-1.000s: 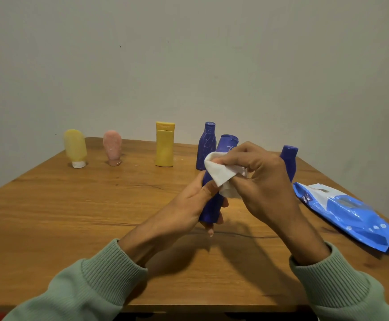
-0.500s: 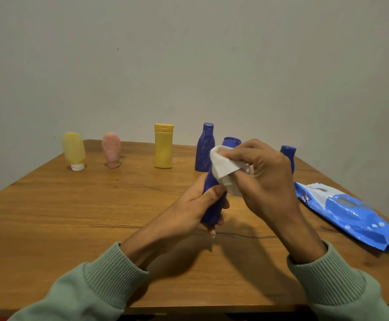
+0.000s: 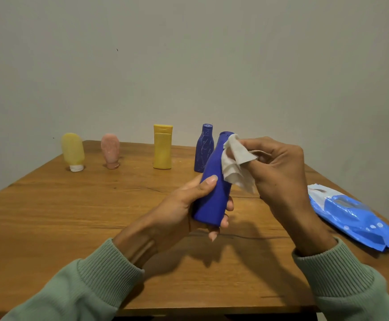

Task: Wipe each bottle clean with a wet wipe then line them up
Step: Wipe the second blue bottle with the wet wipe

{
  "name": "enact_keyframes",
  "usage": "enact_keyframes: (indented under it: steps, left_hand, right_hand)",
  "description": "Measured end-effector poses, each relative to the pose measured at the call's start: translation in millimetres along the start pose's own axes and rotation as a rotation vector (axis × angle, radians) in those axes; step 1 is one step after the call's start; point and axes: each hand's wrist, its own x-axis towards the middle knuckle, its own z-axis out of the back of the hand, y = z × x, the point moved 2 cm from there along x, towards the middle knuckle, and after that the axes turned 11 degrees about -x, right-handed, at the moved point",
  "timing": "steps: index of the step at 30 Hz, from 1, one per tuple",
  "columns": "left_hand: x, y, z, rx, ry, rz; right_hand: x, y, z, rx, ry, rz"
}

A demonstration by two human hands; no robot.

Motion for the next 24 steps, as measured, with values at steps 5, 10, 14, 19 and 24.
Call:
enact_keyframes:
  steps: [5,10,14,19,24]
  left_hand:
    - [-1.0,-0.7,-1.4,-0.131,0.029,-0.006]
    - [-1.6,-1.4,0.7,-0.048,0.026,0.021]
    - [-2.1,0.2,1.9,0.149,-0.022,0.032]
    - [-0.5,1.4,0.5,0.46,-0.182,-0.029]
    - [-0.1,3.3,-0.3,0.669,-0.259,-0.095]
  right_hand:
    - [-0.2,1.4,1.0,0.031,0.119,-0.055]
    - [2.9,-0.7,6.1,0.029,0.129,-0.056]
    - [2.5,1.8,7.4,0.008,0.023,-0.012]
    - [-0.8,3.5,1.8,-0.302,0.059,0.149]
    - [-6.1,6.4,-3.2,-0.468,-0.097,0.239]
